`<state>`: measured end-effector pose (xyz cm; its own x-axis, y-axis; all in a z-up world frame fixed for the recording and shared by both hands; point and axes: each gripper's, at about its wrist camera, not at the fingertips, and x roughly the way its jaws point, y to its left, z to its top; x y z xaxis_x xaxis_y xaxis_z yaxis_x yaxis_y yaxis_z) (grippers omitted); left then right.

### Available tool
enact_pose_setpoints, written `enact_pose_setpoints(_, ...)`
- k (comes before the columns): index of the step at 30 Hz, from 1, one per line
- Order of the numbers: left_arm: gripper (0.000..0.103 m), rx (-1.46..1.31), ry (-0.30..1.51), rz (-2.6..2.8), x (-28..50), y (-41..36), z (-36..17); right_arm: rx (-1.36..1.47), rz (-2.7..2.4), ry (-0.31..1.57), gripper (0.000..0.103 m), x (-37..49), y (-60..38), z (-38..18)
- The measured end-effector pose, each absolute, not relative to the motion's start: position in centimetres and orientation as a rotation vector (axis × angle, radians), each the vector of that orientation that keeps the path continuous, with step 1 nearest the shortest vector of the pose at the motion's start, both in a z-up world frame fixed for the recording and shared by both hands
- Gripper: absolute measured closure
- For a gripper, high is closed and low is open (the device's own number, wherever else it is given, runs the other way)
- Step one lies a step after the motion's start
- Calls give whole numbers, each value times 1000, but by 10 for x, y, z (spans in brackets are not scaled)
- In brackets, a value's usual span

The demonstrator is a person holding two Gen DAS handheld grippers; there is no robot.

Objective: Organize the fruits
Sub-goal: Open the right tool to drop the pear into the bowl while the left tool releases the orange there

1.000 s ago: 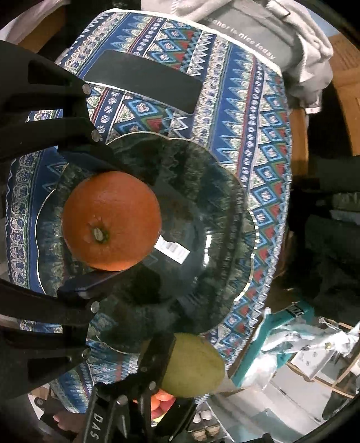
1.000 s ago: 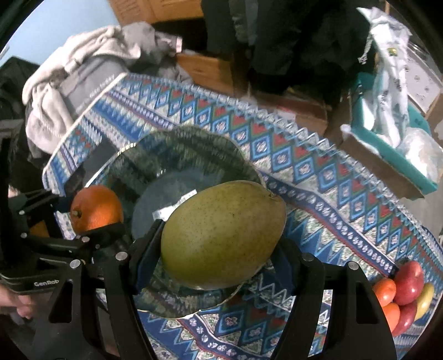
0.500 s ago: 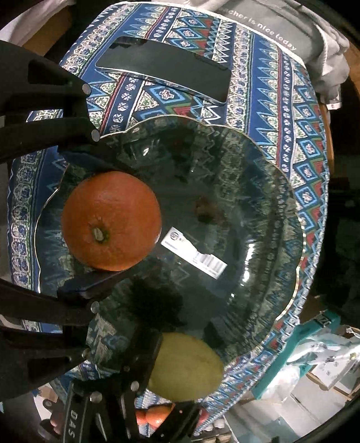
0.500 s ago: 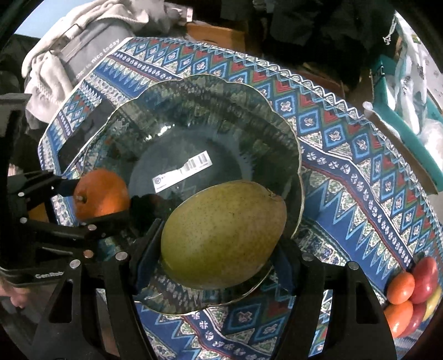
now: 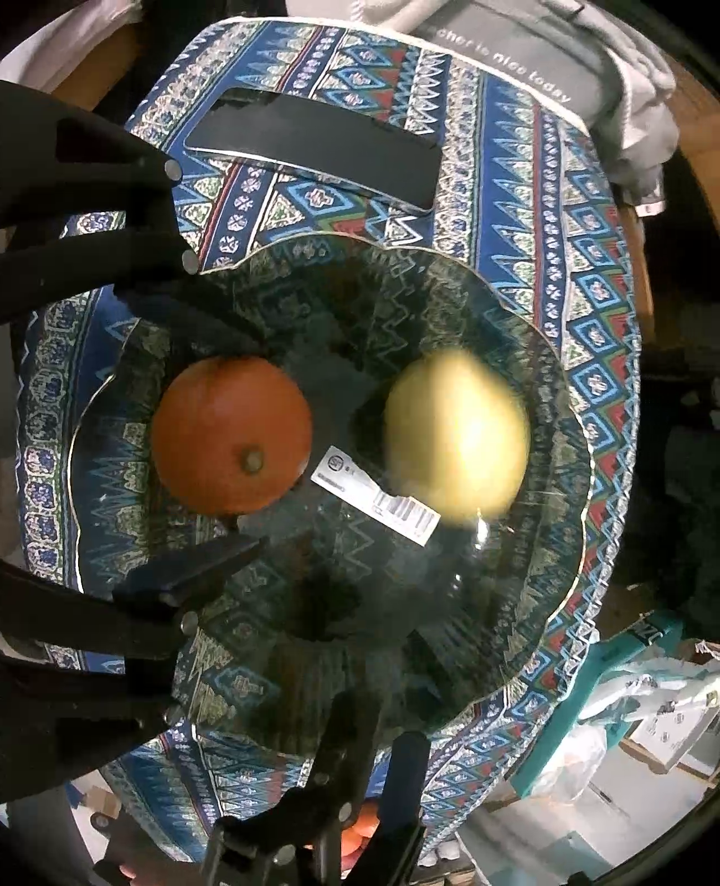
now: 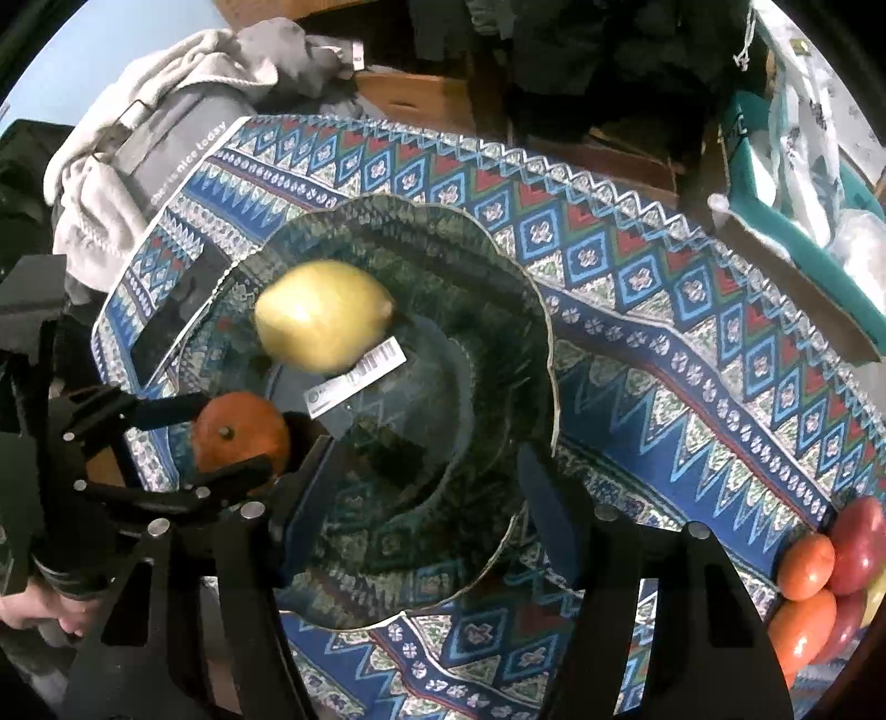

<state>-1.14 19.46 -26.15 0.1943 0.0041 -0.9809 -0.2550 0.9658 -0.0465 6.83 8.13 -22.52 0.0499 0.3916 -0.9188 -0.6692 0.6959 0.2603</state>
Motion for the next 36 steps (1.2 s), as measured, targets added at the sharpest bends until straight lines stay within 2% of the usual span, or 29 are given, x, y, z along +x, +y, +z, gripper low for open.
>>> enact_pose_setpoints(19,26,-185,1211,154,-7,181,-186,-197,761,1102,36,60,47,-136)
enact_pose_setpoints(36,23,-81,1099,35,-2,115,-130,-207,648,978,34,49,-30,-84)
